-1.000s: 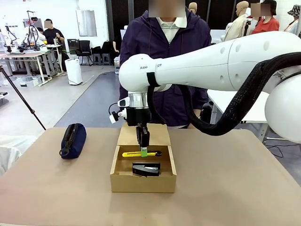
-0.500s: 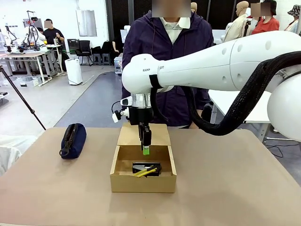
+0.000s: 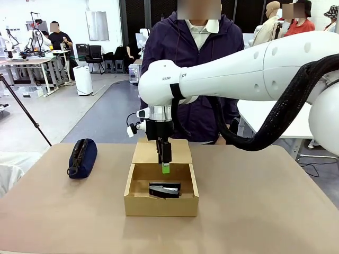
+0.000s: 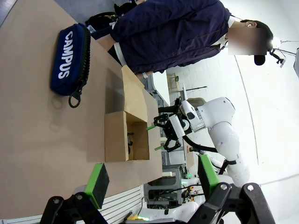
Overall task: Pack the items into the box.
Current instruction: Pick up the item specified by the human and place it in the Mailer Box.
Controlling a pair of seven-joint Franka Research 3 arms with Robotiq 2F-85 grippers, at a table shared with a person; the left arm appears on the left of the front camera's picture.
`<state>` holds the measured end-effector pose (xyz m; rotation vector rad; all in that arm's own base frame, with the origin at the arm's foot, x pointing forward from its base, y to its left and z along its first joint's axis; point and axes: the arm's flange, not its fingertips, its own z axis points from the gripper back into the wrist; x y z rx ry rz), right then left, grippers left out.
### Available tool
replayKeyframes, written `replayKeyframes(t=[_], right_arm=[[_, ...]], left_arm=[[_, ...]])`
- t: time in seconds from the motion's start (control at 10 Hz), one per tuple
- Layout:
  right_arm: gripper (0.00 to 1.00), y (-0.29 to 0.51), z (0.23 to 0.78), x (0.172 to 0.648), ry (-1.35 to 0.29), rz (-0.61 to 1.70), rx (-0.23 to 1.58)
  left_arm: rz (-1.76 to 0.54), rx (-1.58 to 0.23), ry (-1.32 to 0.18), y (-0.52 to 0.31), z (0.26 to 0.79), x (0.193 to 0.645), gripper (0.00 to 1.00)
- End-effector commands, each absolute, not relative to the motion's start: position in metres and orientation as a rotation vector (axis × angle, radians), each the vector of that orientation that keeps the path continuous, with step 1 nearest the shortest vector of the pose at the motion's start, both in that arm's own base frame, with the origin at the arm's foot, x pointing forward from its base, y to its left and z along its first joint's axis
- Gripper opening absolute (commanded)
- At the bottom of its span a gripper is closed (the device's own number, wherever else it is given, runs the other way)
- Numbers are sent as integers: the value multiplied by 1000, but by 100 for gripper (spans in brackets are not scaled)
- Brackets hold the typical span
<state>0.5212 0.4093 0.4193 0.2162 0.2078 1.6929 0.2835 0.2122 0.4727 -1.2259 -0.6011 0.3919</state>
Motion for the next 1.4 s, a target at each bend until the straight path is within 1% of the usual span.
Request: replayKeyframes(t=[0.0, 0.2, 0.4, 0.5, 0.6, 0.8, 0.9, 1.0, 1.1, 1.2, 1.3], right_arm=[[100, 367, 437, 499, 173, 1424, 278], [100, 300, 475, 467, 201, 1021, 433], [100, 225, 511, 425, 189, 646, 672], [100, 183, 525, 398, 131, 477, 807], [100, 136, 534, 360, 60, 278, 969], [100, 80, 540, 305, -19, 61, 1154], [100, 55, 536, 283, -5, -82, 1256], [100, 31, 521, 269, 25, -189, 1366], [100, 22, 506, 262, 43, -202, 1428], [100, 19, 493, 258, 27, -189, 1447], [100, 27, 480, 267, 101, -196, 1416]], left_arm=[[380, -1239, -620, 212, 474, 284, 100], [380, -1239, -620, 212, 474, 284, 100], [380, -1239, -620, 212, 474, 284, 100], [380, -1239, -620, 212, 474, 284, 100], [380, -1239, -620, 212, 474, 284, 100], [380, -1239, -620, 212, 474, 284, 100], [380, -1239, -620, 212, 474, 284, 100], [380, -1239, -620, 212, 474, 284, 100], [380, -1239, -620, 212, 474, 284, 100], [380, -1239, -620, 212, 474, 284, 100], [380, -1239, -620, 212, 474, 284, 100]])
